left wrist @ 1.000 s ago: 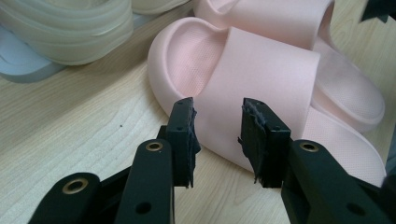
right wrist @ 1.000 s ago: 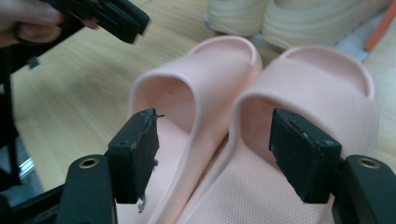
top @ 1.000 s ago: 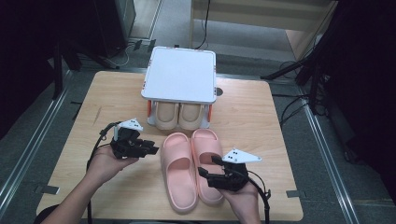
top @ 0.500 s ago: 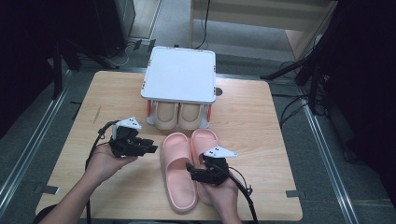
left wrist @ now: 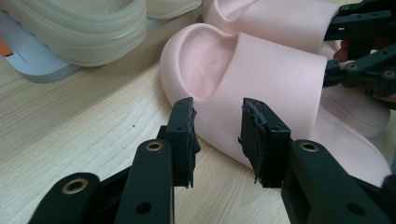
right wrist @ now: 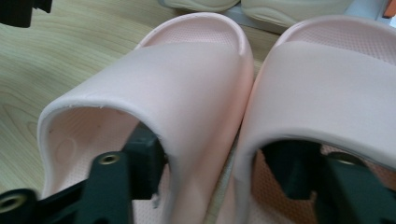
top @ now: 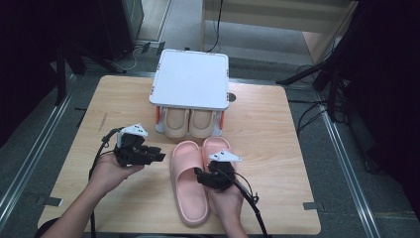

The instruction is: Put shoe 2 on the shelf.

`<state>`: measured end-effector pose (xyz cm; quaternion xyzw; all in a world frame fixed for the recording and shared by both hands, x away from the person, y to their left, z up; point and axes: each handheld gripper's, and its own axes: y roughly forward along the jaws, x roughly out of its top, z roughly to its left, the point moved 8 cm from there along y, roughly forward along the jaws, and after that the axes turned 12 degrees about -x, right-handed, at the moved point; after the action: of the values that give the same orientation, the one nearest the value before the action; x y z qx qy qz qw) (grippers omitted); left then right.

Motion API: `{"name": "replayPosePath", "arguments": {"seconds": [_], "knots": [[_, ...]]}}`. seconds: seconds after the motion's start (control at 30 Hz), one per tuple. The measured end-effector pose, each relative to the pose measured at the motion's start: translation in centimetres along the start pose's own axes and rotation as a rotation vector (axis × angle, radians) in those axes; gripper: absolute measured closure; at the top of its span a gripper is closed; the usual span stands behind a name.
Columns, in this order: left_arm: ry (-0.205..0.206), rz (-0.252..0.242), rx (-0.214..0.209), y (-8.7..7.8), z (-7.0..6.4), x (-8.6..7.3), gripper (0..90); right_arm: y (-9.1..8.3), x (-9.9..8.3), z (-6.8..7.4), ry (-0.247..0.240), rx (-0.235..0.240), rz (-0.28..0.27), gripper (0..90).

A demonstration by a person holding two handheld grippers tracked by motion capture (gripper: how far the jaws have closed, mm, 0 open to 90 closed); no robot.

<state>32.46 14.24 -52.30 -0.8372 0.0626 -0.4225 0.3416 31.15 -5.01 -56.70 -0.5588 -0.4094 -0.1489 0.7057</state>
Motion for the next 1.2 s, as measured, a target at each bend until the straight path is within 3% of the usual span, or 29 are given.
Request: {"name": "replayPosePath", "arguments": {"seconds": [0.13, 0.23, 0.33, 0.47, 0.6, 0.77, 0.93, 1.2], "knots": [[-0.003, -0.002, 0.005, -0.2, 0.2, 0.0, 64.7, -0.3, 0.0, -0.6, -0.009, -0.01, -0.001, 68.0], [-0.005, -0.005, 0.006, -0.3, 0.2, 0.0, 64.7, -0.6, 0.1, -1.1, 0.007, 0.014, 0.01, 71.1], [-0.004, -0.011, 0.01, -0.4, 0.3, 0.0, 64.7, -1.0, 0.0, -1.7, -0.022, 0.004, 0.02, 74.6], [-0.006, -0.016, 0.014, -0.6, 0.3, 0.0, 64.7, -2.2, 0.1, -2.6, -0.035, 0.031, 0.026, 77.2], [-0.01, -0.027, 0.017, -0.8, 0.4, 0.1, 64.7, -3.8, 0.6, -3.1, -0.094, 0.049, 0.007, 77.5], [-0.016, -0.038, 0.027, -1.3, 0.6, 0.3, 63.3, -5.4, 1.0, -2.7, -0.183, 0.159, -0.006, 77.2], [-0.019, -0.036, 0.03, -1.9, 0.8, 0.3, 58.1, -6.3, 0.9, -2.0, -0.336, 0.234, -0.011, 77.2], [-0.047, -0.028, 0.048, -2.7, 1.6, 0.0, 52.0, -6.1, 1.1, -0.6, -0.429, 0.42, 0.026, 77.1]]}}
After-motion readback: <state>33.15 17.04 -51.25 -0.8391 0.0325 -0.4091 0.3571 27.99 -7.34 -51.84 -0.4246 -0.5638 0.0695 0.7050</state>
